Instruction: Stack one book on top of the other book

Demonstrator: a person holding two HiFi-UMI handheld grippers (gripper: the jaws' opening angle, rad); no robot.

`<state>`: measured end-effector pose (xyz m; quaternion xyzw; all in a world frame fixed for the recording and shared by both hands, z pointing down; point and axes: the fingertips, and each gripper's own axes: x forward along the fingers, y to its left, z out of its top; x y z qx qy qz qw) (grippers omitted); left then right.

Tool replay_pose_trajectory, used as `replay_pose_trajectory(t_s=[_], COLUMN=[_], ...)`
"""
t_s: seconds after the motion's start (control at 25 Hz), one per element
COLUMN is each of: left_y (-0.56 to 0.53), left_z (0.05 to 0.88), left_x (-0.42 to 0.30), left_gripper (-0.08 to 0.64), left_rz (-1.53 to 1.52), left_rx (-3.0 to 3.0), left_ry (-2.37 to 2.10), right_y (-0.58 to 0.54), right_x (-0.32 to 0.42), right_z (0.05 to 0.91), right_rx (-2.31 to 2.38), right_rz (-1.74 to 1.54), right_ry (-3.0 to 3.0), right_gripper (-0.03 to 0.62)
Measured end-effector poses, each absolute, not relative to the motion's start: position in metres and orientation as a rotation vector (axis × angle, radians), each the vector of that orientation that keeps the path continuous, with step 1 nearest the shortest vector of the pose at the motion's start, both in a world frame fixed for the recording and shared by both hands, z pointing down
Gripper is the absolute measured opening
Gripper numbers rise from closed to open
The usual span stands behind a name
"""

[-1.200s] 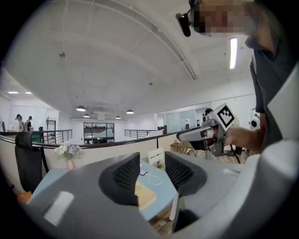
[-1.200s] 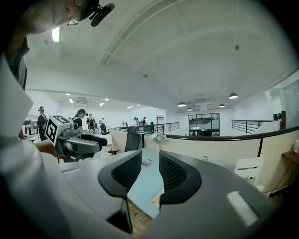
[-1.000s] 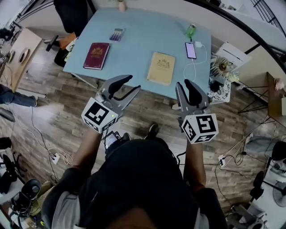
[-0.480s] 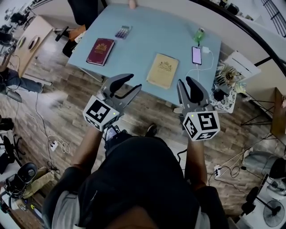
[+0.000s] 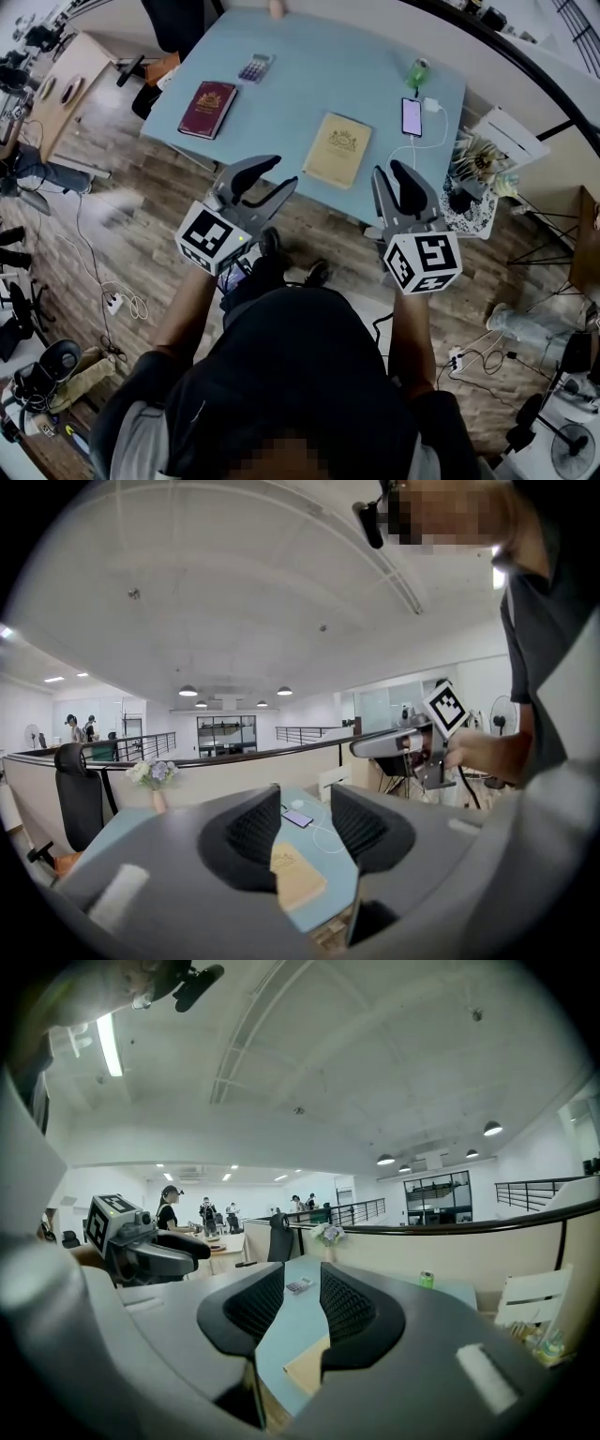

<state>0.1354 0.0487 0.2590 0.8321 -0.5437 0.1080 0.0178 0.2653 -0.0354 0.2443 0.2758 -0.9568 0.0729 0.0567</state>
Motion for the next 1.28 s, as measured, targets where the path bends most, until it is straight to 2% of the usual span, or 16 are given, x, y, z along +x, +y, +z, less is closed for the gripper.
replay_pose_trajectory(t_s=[0.48,1.28], left_y=[-0.002,-0.079], left_z=[0.266,0.274], left_x=[0.135,0.085], left_gripper=[0.213,0.213], left_rz=[0.296,0.280], left_rx=[2.658,2.818], left_ry=[-1.511,-1.215], right_y=[-0.062,-0.107], right_x=[0.265,0.216], right_z=[0.250,0.257], right_rx=[0.976,1.244], right_rz=[0.247,0.298], right_ry=[-2.823,-2.691], right_gripper=[0.101,0.101])
